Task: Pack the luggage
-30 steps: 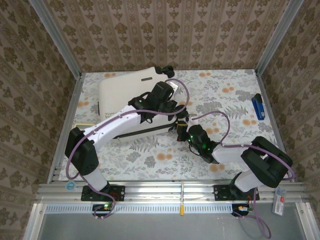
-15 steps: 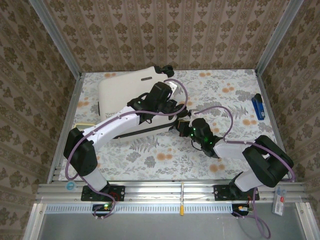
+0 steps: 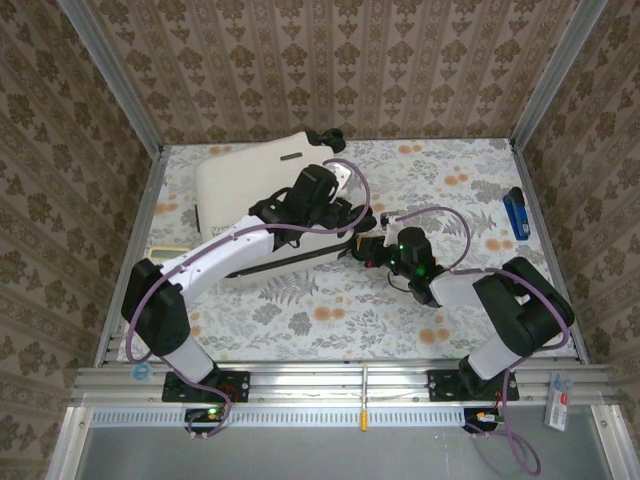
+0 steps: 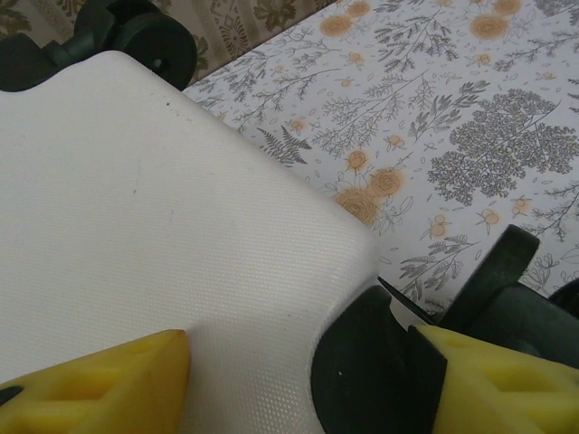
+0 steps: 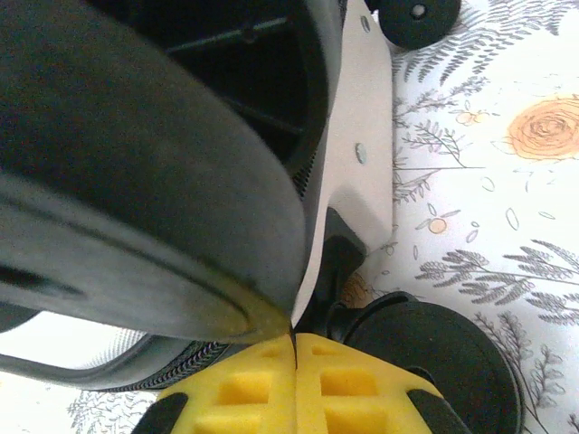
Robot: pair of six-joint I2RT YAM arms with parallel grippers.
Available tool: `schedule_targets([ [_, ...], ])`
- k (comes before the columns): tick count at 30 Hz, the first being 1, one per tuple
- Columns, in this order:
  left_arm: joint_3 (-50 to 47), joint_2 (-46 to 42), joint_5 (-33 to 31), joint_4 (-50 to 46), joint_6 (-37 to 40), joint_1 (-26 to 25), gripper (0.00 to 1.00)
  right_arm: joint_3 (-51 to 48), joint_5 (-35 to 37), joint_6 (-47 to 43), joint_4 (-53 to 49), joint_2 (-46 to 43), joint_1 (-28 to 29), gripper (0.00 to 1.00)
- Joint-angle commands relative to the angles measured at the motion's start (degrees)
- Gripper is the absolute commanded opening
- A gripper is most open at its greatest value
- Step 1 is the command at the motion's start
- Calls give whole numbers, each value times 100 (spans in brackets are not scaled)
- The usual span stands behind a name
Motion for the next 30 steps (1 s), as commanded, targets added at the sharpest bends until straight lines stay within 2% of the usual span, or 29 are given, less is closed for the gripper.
schedule_targets([
  [1, -407, 29, 435, -1124, 248, -13, 65, -17, -28, -118, 1119, 197, -256, 0],
  [6, -471, -49, 476, -1075, 247, -3, 65, 0, -431, -87, 1320, 321, -268, 0],
  [10, -458, -12, 523, -1044, 200, -2, 65, -6, -46, 101, 1107, 337, -282, 0],
  [18, -575, 115, 527, -980, 118, 6, 65, 230, 476, 1392, 1546, 582, -347, 0],
  [23, -635, 97, 520, -979, 121, 23, 64, 449, 532, 1214, 1307, 533, -347, 0],
  [27, -635, 4, 456, -968, 92, 43, 63, 389, 227, 901, 1361, 417, -329, 0],
  [30, -677, -315, 189, -959, -5, 74, 68, 336, 184, 658, 1094, 250, -312, 0],
])
